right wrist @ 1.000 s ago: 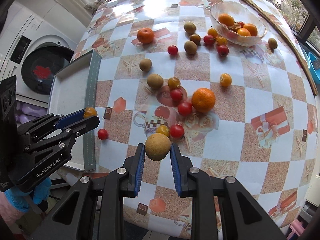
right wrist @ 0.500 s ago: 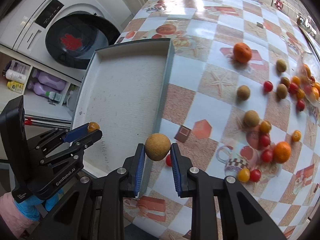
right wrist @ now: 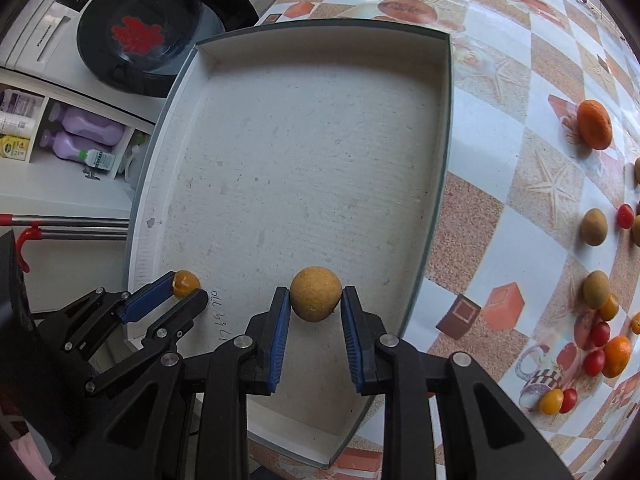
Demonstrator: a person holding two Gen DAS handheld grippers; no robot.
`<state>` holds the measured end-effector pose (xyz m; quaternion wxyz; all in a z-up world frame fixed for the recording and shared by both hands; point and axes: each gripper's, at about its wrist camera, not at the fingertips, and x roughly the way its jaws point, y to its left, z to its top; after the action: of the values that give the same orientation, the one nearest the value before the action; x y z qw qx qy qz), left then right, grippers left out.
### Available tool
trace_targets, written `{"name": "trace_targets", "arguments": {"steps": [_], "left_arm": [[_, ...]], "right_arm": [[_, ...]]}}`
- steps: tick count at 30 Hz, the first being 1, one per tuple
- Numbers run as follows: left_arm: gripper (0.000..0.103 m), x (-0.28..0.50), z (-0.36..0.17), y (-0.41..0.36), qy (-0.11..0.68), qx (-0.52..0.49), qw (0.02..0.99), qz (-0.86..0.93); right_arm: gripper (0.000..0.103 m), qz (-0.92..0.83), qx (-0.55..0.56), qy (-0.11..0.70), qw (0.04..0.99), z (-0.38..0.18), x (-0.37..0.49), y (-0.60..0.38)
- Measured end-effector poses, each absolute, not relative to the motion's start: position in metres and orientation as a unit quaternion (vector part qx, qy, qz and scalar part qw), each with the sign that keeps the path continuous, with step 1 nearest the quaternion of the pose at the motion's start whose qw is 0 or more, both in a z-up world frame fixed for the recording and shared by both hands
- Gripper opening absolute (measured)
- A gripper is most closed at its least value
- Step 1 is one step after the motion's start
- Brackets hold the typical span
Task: Organize fruits
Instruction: 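Carry both held fruits over the white tray with both tools, then open both tools to drop the fruits into the white tray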
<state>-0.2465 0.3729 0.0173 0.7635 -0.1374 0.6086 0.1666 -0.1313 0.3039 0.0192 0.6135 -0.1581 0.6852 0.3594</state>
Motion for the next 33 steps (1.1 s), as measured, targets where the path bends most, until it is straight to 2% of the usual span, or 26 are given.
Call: {"name": "trace_targets", "arguments": {"steps": [3,4,5,6,7,8,11,13,14,22,33], "left_arm": [[0.028,-0.245,0.016,0.372,0.611,-0.130,0.763,0.166],[0.036,-0.244,0.017,0.372,0.612,-0.127,0.762,0.166],[0.068,-0.245,0.017,0.372,0.613,-0.125,0.762,0.168],[0.084,-0.246,0.019,0.372,0.607,-0.120,0.766,0.174],[0.084,-0.247,0.022,0.371,0.598,-0.113,0.773,0.178],[0.084,-0.247,0.023,0.370,0.599,-0.110,0.774,0.174],[0.084,-0.247,0.021,0.370,0.611,-0.111,0.765,0.169],[0.084,-0.246,0.022,0.370,0.616,-0.113,0.762,0.165],[0.084,-0.245,0.025,0.369,0.617,-0.113,0.762,0.163],[0.084,-0.223,0.055,0.339,0.603,-0.083,0.783,0.131],[0.084,-0.143,0.086,0.271,0.588,-0.053,0.805,0.054]], "right_arm": [[0.029,0.359,-0.171,0.688,0.607,0.013,-0.135,0.313],[0.030,0.358,-0.175,0.690,0.605,0.011,-0.136,0.315],[0.033,0.358,-0.176,0.690,0.604,0.010,-0.137,0.316],[0.042,0.361,-0.174,0.689,0.604,0.010,-0.138,0.316],[0.050,0.364,-0.174,0.688,0.604,0.011,-0.139,0.317],[0.063,0.363,-0.178,0.685,0.607,0.012,-0.140,0.318],[0.065,0.368,-0.171,0.675,0.616,0.022,-0.140,0.317],[0.075,0.368,-0.161,0.672,0.623,0.030,-0.137,0.314],[0.083,0.367,-0.153,0.668,0.629,0.035,-0.135,0.312],[0.084,0.324,-0.104,0.659,0.671,0.068,-0.118,0.252],[0.084,0.202,-0.032,0.680,0.704,0.070,-0.081,0.114]]}}
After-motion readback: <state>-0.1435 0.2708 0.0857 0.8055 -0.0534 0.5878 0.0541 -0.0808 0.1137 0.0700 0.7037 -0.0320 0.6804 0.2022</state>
